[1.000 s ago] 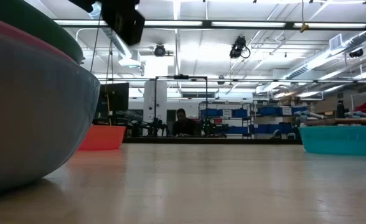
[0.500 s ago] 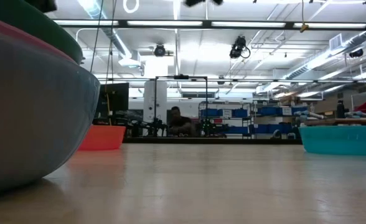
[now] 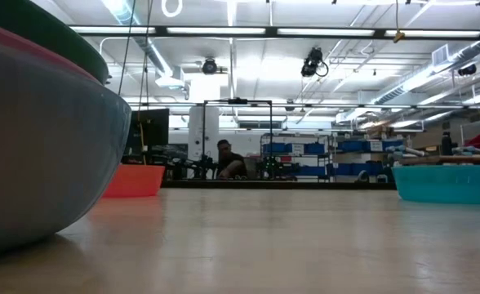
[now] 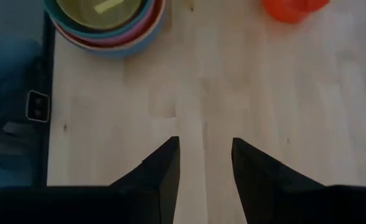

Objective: Nest bowls inside each other
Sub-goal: Stack the green bowl on top of the yellow bowl, then stack the orange bowl on top of the green bowl

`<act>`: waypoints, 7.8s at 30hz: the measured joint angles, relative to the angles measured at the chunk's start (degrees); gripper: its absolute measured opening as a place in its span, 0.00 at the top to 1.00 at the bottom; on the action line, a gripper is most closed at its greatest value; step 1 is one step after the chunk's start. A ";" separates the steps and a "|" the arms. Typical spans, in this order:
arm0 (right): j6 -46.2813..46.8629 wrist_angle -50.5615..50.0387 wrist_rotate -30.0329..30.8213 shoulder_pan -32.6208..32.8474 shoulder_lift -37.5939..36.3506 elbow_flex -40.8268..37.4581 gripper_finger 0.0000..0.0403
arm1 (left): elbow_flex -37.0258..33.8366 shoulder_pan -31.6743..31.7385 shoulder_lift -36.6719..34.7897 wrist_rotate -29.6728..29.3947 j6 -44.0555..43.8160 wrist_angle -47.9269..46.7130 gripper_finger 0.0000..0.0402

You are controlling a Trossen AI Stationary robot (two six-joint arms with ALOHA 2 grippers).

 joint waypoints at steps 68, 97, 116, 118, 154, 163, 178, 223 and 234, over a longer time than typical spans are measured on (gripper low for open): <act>38.13 -23.63 20.41 11.76 -9.22 -13.41 0.68 | 25.83 2.38 22.88 3.08 10.50 23.85 0.79; 39.39 -21.83 19.85 11.85 -9.21 -16.26 0.68 | 12.76 4.66 20.61 10.53 6.22 44.01 0.75; 39.30 -21.08 23.59 11.85 -9.18 -16.26 0.68 | 35.22 9.73 10.42 -11.43 19.77 -2.27 0.75; 39.21 -21.10 24.34 11.83 -9.18 -16.26 0.68 | 36.29 11.53 10.07 -16.65 21.56 -9.17 0.75; 39.13 -18.87 25.52 11.24 -9.18 -16.26 0.68 | 4.74 53.26 8.50 10.83 51.01 4.42 0.72; 39.11 -18.82 25.31 11.22 -9.18 -16.26 0.68 | 4.74 53.39 9.03 11.06 53.09 5.17 0.68; 39.11 -18.80 25.18 11.22 -9.18 -16.26 0.68 | 4.72 53.39 16.21 10.77 55.40 8.63 0.68; 39.70 -18.81 25.29 10.93 -9.18 -16.26 0.68 | 23.71 41.20 12.35 6.68 46.12 -6.79 1.00; 39.73 -18.76 25.28 10.75 -9.18 -16.26 0.68 | 28.84 20.46 12.40 6.72 30.07 -7.26 1.00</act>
